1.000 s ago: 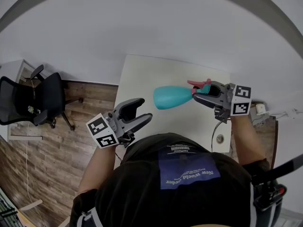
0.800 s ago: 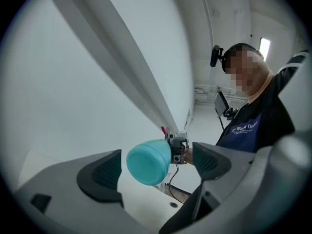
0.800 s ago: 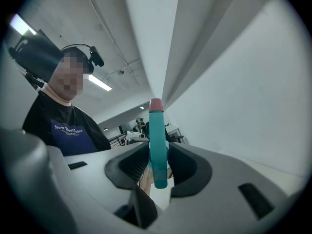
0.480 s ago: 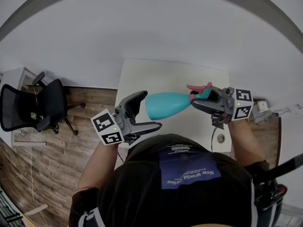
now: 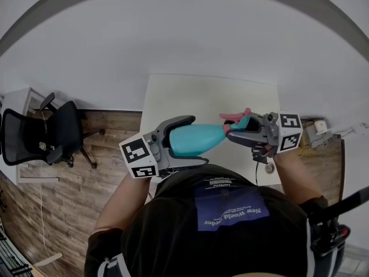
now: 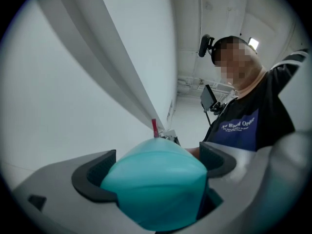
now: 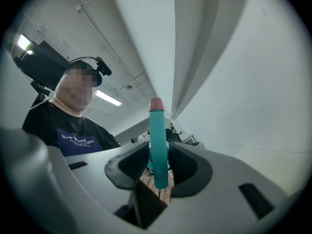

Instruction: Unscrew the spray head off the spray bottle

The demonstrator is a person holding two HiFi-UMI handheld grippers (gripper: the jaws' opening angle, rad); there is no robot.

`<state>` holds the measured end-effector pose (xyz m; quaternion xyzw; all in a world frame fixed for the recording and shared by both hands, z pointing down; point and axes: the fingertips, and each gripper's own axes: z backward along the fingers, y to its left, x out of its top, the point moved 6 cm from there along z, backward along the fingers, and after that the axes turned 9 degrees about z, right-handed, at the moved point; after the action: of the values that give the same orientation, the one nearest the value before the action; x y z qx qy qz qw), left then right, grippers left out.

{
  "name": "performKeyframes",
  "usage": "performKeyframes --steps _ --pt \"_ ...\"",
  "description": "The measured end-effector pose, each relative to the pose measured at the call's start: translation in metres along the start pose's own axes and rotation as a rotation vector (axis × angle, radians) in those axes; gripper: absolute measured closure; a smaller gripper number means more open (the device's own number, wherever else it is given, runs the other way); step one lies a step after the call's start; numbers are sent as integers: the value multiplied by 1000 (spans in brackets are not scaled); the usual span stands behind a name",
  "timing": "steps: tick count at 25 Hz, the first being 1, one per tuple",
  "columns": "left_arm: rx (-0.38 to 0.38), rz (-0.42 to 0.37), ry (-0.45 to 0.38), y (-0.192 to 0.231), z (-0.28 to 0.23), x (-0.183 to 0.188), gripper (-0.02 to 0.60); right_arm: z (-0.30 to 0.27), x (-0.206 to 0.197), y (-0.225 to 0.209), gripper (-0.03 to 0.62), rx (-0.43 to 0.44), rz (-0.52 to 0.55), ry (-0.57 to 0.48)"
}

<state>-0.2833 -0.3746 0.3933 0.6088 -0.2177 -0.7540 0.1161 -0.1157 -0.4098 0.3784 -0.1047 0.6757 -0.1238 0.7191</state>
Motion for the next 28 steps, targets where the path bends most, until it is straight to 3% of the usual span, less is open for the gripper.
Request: performKeyframes --steps 5,16,28 --pt "18 -5 -41 4 9 10 65 -3 -10 -2 471 -3 -6 30" --pt "45 -7 -55 4 9 12 75 -4 -10 -2 470 -31 47 146" --pt "41 61 -135 8 14 12 77 -6 -13 -2 468 -26 26 190"
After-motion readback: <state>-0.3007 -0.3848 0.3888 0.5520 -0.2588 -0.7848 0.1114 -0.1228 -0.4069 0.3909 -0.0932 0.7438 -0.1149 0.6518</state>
